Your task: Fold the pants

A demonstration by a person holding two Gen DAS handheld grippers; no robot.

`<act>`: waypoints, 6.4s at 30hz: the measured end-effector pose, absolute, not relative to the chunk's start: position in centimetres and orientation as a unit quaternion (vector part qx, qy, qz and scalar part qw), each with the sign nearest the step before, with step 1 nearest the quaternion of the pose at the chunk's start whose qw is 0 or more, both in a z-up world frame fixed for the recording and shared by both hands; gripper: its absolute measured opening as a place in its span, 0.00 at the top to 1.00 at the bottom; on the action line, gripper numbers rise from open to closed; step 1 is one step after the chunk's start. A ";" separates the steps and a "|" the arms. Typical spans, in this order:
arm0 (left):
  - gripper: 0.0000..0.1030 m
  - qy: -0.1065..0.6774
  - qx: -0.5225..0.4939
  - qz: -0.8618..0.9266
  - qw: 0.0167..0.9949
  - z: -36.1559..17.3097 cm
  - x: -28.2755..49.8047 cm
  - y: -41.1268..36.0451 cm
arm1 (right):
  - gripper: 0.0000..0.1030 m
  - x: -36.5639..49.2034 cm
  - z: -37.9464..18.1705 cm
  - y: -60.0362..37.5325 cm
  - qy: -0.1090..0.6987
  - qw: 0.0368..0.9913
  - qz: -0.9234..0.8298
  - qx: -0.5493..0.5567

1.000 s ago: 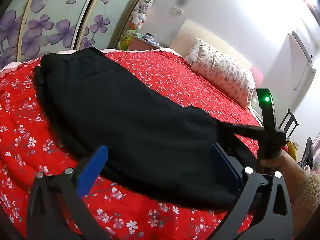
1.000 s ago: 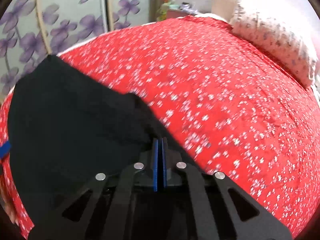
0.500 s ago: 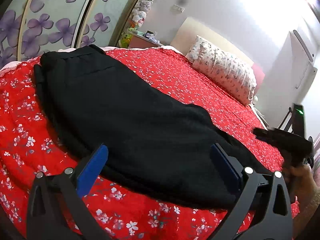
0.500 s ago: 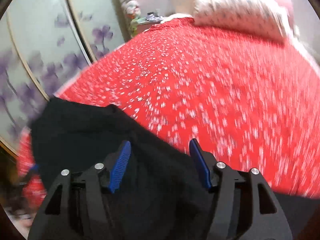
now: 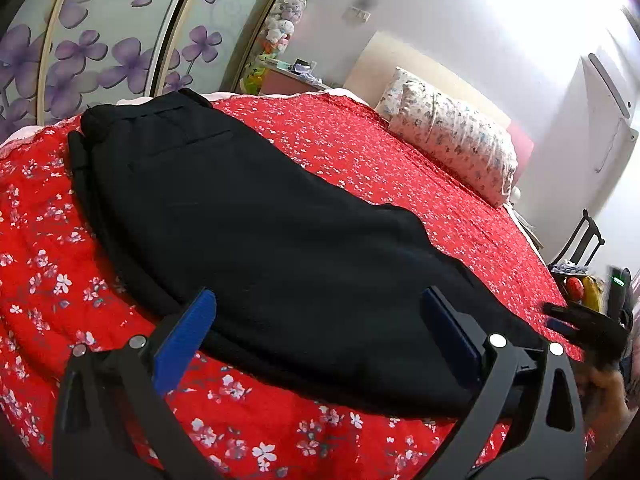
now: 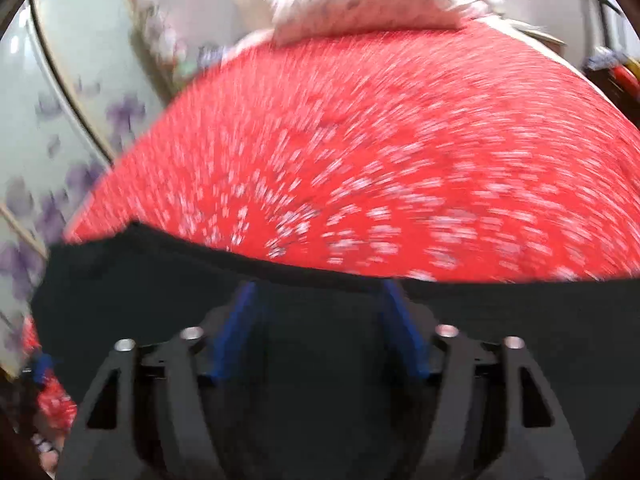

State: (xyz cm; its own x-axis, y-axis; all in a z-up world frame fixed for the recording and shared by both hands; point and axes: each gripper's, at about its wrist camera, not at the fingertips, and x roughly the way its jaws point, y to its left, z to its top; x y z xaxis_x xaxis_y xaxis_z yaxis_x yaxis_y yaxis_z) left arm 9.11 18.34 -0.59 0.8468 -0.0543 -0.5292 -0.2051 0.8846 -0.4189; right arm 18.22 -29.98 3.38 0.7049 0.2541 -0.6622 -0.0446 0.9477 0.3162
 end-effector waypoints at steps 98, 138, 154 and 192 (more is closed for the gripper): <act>0.02 0.275 -0.249 0.036 0.928 -0.4 9.1 17.9 | 0.85 17.9 0.8 -15.6 0.434 0.790 0.271 0.338; 0.02 0.302 -0.438 0.011 0.846 1.9 7.9 30.6 | 0.11 9.2 -0.1 -20.2 0.321 0.837 0.347 0.275; 0.02 0.339 -0.543 0.027 0.768 -0.4 14.3 37.1 | 0.11 8.9 -1.0 -19.8 0.322 0.832 0.361 0.271; 0.88 0.338 -0.173 0.072 0.922 14.0 17.8 21.3 | 0.11 8.9 -1.3 -25.0 0.265 0.826 0.332 0.370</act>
State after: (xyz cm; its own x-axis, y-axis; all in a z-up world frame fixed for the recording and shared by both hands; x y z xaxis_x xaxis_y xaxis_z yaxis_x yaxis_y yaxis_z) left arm 17.76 21.32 13.97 0.7609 0.0160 -0.6486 -0.2499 0.9298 -0.2703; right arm 8.86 -24.96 -1.29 0.6392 0.7447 -0.1920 -0.3534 0.5062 0.7866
